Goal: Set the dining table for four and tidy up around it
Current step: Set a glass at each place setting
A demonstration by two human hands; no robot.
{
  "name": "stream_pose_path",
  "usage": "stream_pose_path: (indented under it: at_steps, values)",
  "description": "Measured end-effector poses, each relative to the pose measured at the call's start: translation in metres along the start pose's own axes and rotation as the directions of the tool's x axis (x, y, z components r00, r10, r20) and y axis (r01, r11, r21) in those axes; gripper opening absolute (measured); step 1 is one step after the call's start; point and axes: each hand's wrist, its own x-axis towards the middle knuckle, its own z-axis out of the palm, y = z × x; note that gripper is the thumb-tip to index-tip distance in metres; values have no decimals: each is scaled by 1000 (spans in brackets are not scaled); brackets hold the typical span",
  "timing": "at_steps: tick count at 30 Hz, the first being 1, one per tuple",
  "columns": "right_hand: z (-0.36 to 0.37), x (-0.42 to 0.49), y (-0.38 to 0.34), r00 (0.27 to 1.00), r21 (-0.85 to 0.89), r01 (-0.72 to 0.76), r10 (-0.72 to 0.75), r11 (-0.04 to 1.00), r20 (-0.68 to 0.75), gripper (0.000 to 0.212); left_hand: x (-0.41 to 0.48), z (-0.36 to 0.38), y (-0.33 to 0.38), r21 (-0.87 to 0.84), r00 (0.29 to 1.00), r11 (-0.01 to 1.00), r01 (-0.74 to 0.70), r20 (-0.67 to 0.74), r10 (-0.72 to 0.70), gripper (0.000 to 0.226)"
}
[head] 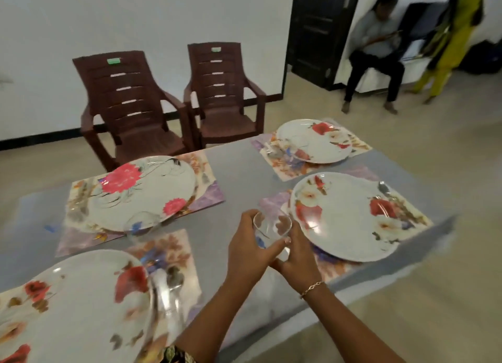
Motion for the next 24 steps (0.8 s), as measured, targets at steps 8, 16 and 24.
stream_pose_path:
  at_steps: [8,16,24]
  values:
    - [-132,4,68,982,-52,-72,62,996,-177,73,13,138,65,-36,988,999,12,155,-6,68]
    - [-225,46,129,956,-45,-128,111,991,-270,83,44,197,62,140,973,989,39,221,-70,64]
    - [-274,151,182,956,-14,-136,128,991,-263,76,117,242,42,300,979,953,35,182,-94,57]
